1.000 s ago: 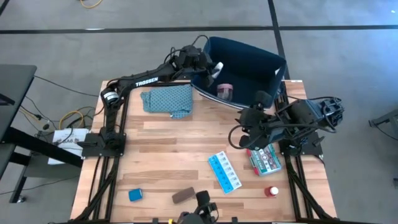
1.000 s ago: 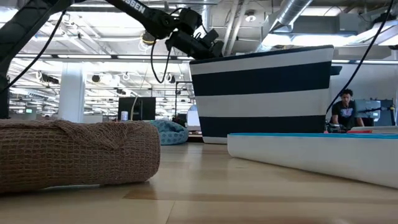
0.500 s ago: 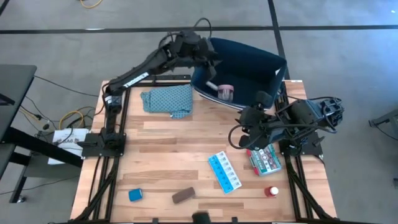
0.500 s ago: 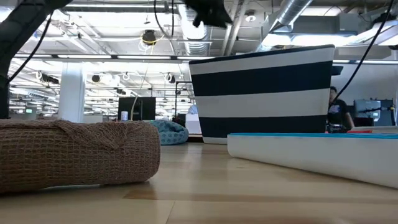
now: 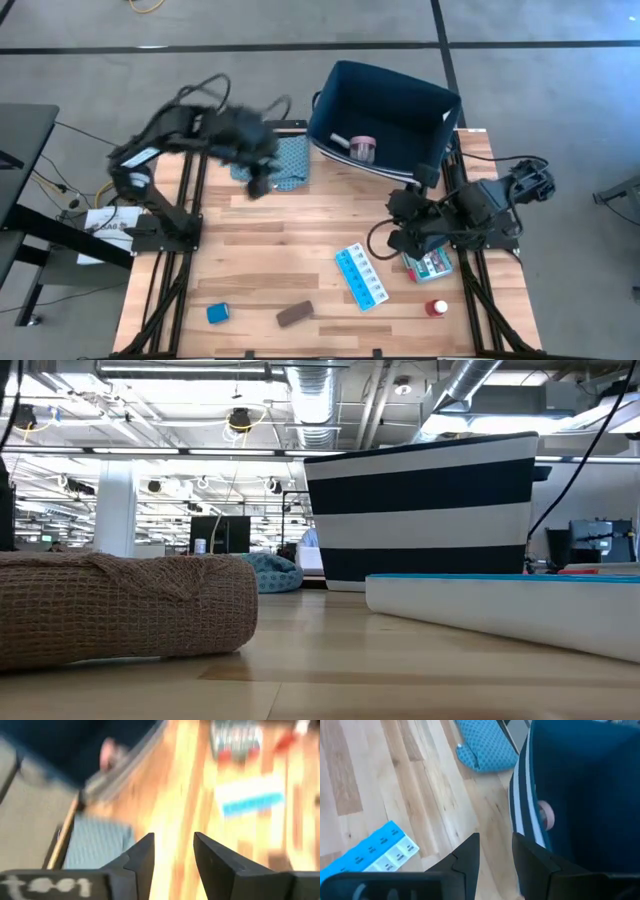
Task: Pick & place medical supplies in basket/bin
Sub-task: Put the blue bandage into the blue bin
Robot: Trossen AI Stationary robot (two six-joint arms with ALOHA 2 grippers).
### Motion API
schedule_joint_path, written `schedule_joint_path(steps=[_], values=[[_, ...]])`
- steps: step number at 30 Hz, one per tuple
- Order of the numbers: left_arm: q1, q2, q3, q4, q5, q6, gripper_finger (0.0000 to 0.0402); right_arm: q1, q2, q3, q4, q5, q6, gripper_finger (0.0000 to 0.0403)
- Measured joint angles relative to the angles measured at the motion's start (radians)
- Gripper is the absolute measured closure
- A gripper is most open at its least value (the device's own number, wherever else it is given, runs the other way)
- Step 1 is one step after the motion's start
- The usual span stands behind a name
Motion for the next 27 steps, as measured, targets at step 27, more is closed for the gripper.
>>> schedule_joint_path(steps=[27], values=[[-0.956,-0.149,-1.188,0.544,0.118,-1.242,0.0291,0.221,-0.017,-0.229,0.108,0.035,0.336,0.0296]])
